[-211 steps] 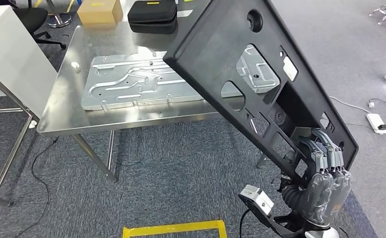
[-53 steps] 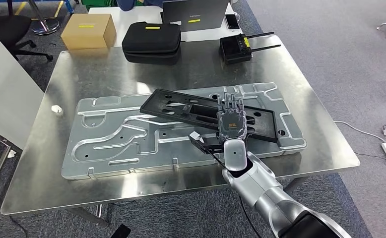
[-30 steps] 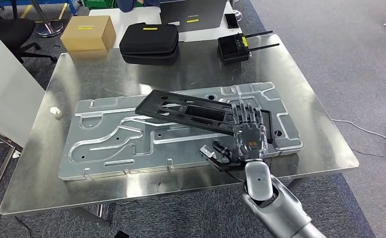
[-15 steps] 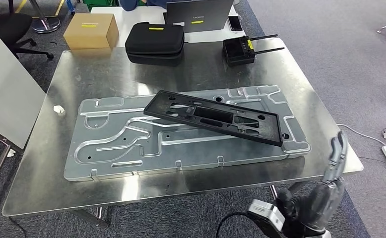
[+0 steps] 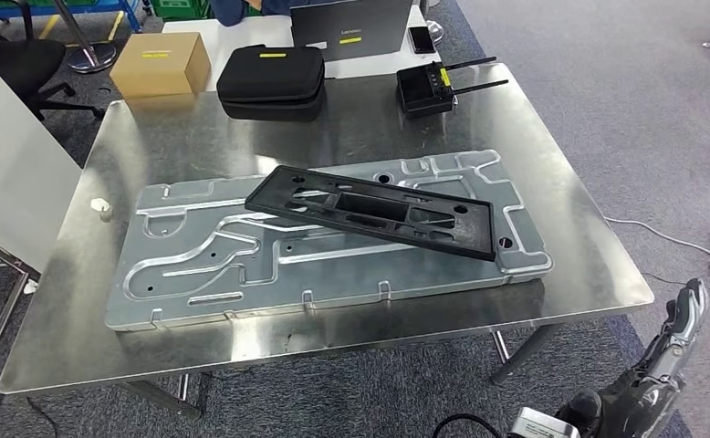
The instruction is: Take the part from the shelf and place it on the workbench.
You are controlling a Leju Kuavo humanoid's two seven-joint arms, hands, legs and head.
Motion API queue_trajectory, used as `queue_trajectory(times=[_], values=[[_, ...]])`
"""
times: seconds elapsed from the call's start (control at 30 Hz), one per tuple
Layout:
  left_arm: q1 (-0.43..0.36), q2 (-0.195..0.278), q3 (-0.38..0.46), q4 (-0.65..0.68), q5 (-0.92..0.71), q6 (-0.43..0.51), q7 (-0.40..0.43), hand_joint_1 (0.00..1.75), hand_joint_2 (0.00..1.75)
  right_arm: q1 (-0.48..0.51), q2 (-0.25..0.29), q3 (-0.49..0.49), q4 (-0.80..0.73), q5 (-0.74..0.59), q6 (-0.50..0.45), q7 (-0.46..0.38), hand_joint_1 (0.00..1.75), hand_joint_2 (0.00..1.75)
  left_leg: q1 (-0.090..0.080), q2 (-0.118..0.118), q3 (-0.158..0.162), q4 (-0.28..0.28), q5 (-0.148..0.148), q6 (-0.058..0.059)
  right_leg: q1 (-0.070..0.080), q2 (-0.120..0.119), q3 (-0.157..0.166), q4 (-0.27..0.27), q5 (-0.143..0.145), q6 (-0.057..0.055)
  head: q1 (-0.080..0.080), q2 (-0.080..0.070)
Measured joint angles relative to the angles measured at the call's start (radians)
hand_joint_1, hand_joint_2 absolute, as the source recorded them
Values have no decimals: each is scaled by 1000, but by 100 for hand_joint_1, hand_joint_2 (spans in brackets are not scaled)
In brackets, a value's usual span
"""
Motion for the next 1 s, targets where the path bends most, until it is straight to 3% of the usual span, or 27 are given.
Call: queue_trajectory(times=[0.07, 0.13, 0.27, 0.33, 0.4, 0.43, 0.47, 0.5, 0.6, 0.67, 0.77, 0.8, 0.87, 0.93, 0.97, 1.0], values=[[0, 1, 1, 0, 0, 2, 0, 0, 0, 3, 0, 0, -1, -1, 0, 0, 0, 0, 0, 0, 75, -135, 61, 6, 0, 1, -2, 7, 0, 1, 0, 0], [-2, 1, 1, 0, 0, 5, 0, 0, 0, 4, 0, 0, -2, -8, 0, 1, 0, 0, -4, 0, 127, -242, 94, 14, 4, 2, -5, 13, 0, 9, 0, 0], [0, 1, 2, -1, 0, 9, 0, 0, 0, 11, 0, 0, -8, -26, 0, 0, 0, 0, -4, 1, 129, -267, 111, 34, 5, 4, -10, 18, 1, 32, 1, 0], [-1, 1, 3, -1, 0, 9, 0, 0, 0, 15, 0, 0, -13, -31, 0, -1, 0, 0, 2, 4, 125, -275, 124, 48, 4, 6, -32, 73, -47, 40, 3, 0], [-1, 1, 3, -2, 0, 10, 0, 0, 0, 18, 0, 0, -14, -35, 0, -1, 0, 0, 1, 7, 113, -274, 133, 54, -1, 6, -81, 197, -125, 48, 3, 0], [0, 1, 4, -2, 0, 10, 0, 0, 0, 20, 0, 0, -14, -36, 0, -2, 0, 0, 1, 8, 107, -273, 136, 53, -3, 6, -101, 253, -149, 51, 3, 0], [0, 1, 4, -2, 0, 10, 0, 0, 0, 22, 0, 0, -14, -37, 0, -2, 0, 0, 1, 9, 102, -271, 138, 53, -4, 6, -107, 281, -156, 53, 3, 0], [0, 1, 5, -2, 0, 10, 0, 0, 0, 23, 0, 0, -14, -37, 0, -2, 0, 0, 1, 9, 98, -268, 140, 51, -6, 6, -94, 270, -143, 53, 3, 0], [0, 0, 7, -2, 0, 10, 0, 0, 0, 23, 0, 0, -16, -38, 0, -2, 0, 0, -1, 9, 91, -259, 142, 45, -5, 5, 19, 76, -64, 47, 3, 0], [-1, 0, 9, -2, 0, 10, 0, 0, 0, 24, 0, 0, -18, -38, 0, -2, 0, 0, -3, 9, 88, -257, 146, 34, 1, 6, 52, 6, -47, 38, 3, 0], [-1, 0, 12, -3, 0, 10, 0, 0, 0, 25, 0, 0, -19, -38, 0, -3, 0, 0, -2, 8, 85, -258, 151, 15, 2, 6, 45, -1, -34, 22, 3, 0], [-1, 0, 14, -3, 0, 10, 0, 0, 0, 26, 0, 0, -19, -38, 0, -3, 0, 0, -2, 7, 79, -246, 139, 10, 0, 4, 43, -5, -28, 16, 2, 0], [-1, 1, 17, -3, 0, 10, 1, 0, 0, 27, 0, 0, -19, -39, 0, -3, 0, 0, 0, 6, 48, -169, 76, 3, -3, 1, 33, -9, -15, 4, 1, 0], [0, 1, 18, -3, 0, 10, 2, 0, 0, 30, 0, 0, -19, -42, 0, -3, 0, 0, 0, 6, 5, -47, 2, -1, 0, -1, 16, -5, -6, -2, 0, 0], [0, 1, 19, -3, 0, 10, 2, 0, 0, 31, 0, 0, -19, -43, 0, -3, 0, 0, 0, 6, -4, -9, -13, -1, 2, -1, 6, -1, -2, -3, 0, 0], [0, 1, 19, -3, -1, 10, 2, 0, 0, 33, 0, 0, -19, -44, 0, -4, 0, 0, 0, 6, 5, -5, -10, 1, 4, -1, -2, 3, 1, -3, 0, 0]])
